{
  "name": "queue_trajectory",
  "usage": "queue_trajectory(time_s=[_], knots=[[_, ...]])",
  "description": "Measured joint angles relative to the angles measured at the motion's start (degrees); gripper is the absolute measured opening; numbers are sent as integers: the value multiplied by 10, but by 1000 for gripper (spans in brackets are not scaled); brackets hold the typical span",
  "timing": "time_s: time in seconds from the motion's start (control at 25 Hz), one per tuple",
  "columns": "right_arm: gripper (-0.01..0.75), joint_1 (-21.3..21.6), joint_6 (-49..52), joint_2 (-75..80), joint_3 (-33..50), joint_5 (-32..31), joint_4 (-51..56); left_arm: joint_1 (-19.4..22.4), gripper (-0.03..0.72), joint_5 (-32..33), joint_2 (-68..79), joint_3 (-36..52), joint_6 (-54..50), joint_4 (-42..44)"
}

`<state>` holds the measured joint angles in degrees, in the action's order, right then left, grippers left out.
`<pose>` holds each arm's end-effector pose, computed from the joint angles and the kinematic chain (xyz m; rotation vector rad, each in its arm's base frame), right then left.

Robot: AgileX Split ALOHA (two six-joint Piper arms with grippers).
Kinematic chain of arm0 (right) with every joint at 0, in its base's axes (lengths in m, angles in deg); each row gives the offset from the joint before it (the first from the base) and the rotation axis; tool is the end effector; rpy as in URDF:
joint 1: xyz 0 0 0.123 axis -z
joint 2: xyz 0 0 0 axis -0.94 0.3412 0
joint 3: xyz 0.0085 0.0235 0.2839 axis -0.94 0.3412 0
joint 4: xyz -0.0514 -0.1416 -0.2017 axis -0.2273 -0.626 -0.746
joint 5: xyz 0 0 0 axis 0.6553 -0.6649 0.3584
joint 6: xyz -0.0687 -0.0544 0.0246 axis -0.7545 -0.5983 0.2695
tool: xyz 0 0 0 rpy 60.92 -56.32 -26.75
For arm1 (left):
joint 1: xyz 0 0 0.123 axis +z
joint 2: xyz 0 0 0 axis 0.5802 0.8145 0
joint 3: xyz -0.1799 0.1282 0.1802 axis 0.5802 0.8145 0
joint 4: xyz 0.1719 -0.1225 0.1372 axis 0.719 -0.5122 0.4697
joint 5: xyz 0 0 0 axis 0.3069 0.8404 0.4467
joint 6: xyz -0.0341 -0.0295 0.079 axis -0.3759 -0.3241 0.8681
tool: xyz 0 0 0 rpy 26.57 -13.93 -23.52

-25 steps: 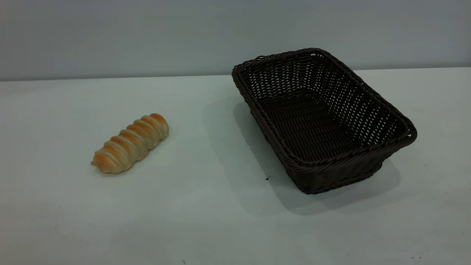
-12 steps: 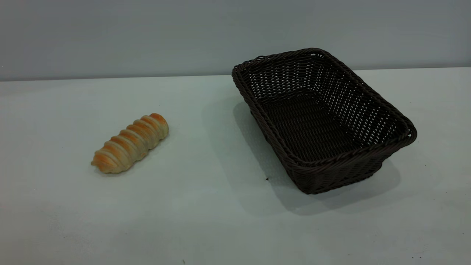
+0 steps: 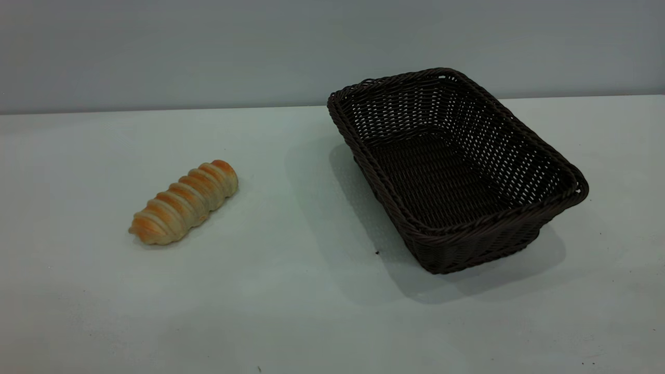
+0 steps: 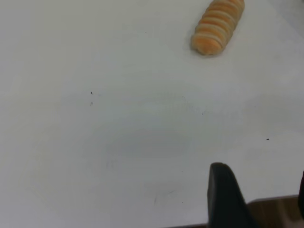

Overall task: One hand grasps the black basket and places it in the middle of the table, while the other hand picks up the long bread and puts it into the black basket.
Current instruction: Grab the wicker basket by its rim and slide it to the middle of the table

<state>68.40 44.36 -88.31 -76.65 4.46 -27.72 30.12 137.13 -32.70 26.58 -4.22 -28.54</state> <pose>-0.0086 0.0068 0.2638 -0.1813 2.1214 0.0402 -0.0095 0.0036 0.2678 0.0758 2.1043 -0.0280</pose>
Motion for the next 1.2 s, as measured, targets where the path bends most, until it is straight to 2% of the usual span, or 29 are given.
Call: queue_trajectory(time_s=[0.6,0.72,0.84,1.04,1.2], knots=[[511,0,1,0,0,1,11,0,408,-1,0,-2,0,-3],[511,0,1,0,-4,9,22,0,408,-33,0,-17,0,-23],[511,0,-9,5,-11,46,48,0,408,-52,11,-29,0,-41],[511,0,-75,101,-18,74,115,0,408,-63,113,-59,0,-43],[511,0,-149,222,-42,102,161,0,408,-96,209,-97,0,-42]])
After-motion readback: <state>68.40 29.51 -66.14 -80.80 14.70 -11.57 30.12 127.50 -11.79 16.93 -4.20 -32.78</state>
